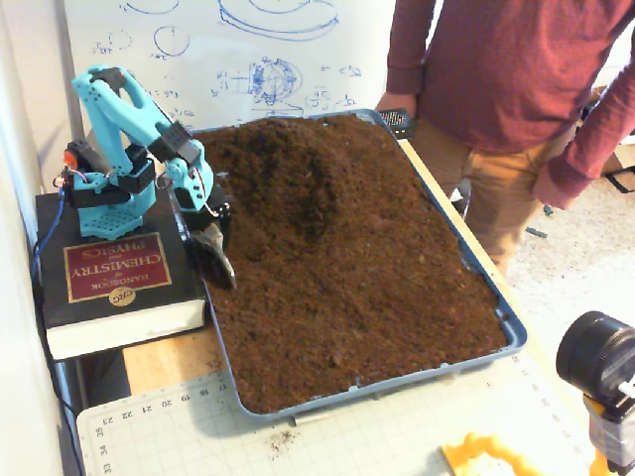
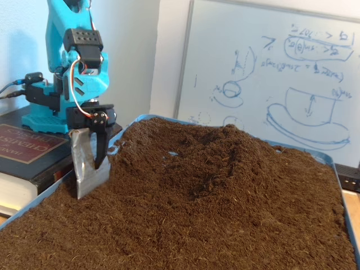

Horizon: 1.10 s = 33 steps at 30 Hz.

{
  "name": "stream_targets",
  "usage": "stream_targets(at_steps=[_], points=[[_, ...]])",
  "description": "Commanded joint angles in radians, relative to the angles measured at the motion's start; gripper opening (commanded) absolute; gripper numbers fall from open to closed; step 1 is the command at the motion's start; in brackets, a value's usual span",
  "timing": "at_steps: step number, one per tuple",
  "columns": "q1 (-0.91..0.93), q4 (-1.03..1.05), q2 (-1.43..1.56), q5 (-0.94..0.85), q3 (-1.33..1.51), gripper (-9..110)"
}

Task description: Build a berm.

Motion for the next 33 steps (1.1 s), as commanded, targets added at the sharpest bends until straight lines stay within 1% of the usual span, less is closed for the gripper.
stream_targets(at_steps=[1, 8, 14, 19, 28, 33], points=[[-0.011, -0.014, -0.084, -0.009, -0.084, 1], [-0.132, -0.014, -0.321, -0.008, -0.253, 1], [-0.206, -0.014, -0.348, -0.008, -0.410, 1], [-0.232, -0.012, -0.364, -0.008, -0.532, 1], [-0.236, -0.012, -0.360, -0.006, -0.565, 1], [-0.212, 0.003, -0.351, -0.006, -0.512, 1]])
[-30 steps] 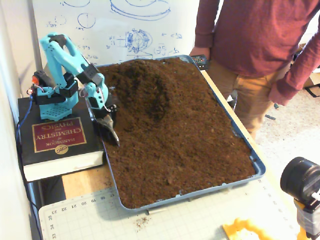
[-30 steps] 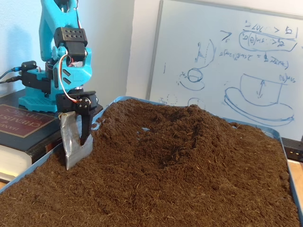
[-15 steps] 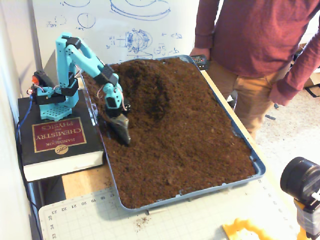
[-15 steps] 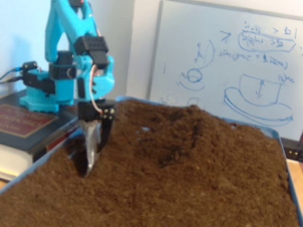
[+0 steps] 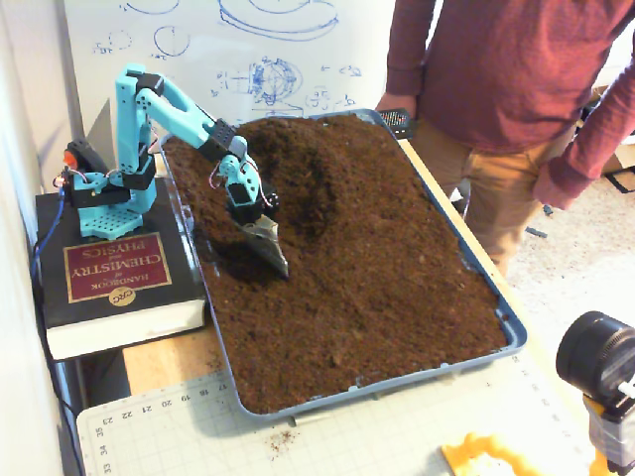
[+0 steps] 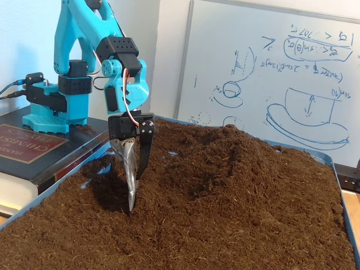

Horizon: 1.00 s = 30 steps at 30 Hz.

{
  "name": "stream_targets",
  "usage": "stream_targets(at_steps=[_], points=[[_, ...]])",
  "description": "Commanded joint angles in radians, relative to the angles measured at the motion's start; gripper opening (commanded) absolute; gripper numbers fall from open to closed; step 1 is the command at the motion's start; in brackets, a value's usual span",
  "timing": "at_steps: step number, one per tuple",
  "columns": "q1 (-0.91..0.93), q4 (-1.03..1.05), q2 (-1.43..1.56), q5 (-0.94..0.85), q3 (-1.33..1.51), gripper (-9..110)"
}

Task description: Build a berm.

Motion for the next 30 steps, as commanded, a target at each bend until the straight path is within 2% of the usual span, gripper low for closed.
stream_targets(at_steps=[1, 14, 20, 30], points=[[0.040, 0.008, 0.035, -0.002, 0.000, 1], [0.100, -0.008, 0.239, 0.017, 0.264, 1], [0.078, -0.009, 0.236, 0.164, 0.195, 1], [-0.115, -0.009, 0.071, 0.328, 0.029, 1]])
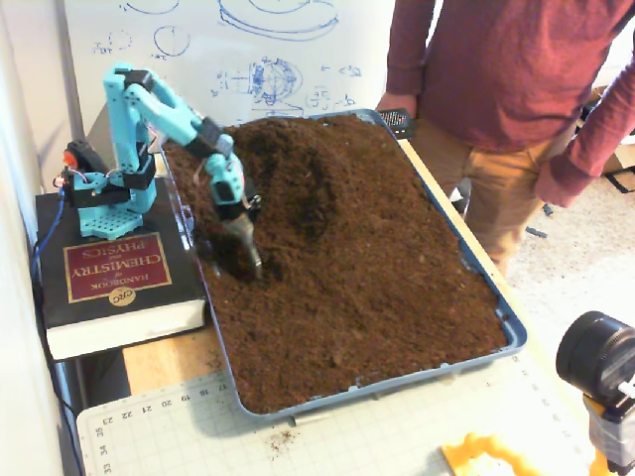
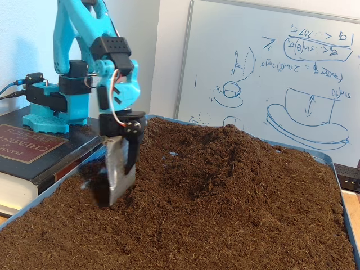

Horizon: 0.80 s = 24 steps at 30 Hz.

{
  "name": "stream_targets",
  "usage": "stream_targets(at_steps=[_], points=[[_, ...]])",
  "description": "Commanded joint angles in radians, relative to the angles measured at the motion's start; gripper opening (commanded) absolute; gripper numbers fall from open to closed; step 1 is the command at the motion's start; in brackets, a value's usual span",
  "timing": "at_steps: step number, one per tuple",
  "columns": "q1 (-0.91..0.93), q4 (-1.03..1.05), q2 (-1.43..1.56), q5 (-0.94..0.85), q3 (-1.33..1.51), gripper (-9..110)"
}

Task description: Build a berm.

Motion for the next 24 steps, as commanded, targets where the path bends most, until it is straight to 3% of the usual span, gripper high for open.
stream_targets(at_steps=[1, 24], points=[[-0.051, -0.012, -0.023, 0.049, -0.140, 1], [-0.067, -0.011, -0.270, 0.060, -0.489, 1]])
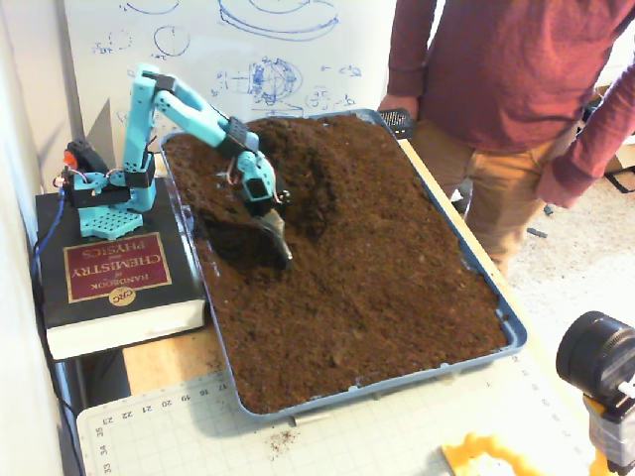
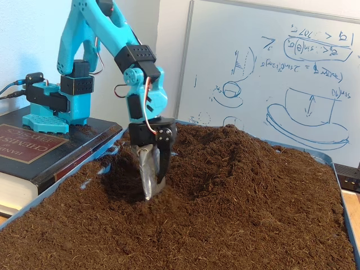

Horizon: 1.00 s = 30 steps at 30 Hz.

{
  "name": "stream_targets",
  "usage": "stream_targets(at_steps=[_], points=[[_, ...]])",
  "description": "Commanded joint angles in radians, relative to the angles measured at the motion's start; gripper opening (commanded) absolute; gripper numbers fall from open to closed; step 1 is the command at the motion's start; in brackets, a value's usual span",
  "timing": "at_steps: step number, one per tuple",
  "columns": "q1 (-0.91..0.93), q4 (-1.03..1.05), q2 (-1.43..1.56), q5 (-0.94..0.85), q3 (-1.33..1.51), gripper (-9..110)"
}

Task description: Build a berm.

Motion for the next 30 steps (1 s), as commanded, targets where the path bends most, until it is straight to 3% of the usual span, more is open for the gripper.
stream_targets(at_steps=[1, 16, 30], points=[[-0.014, -0.011, -0.005, -0.003, -0.160, 1], [-0.103, -0.011, -0.118, 0.014, -0.385, 1], [-0.138, 0.002, 0.018, 0.015, -0.382, 1]])
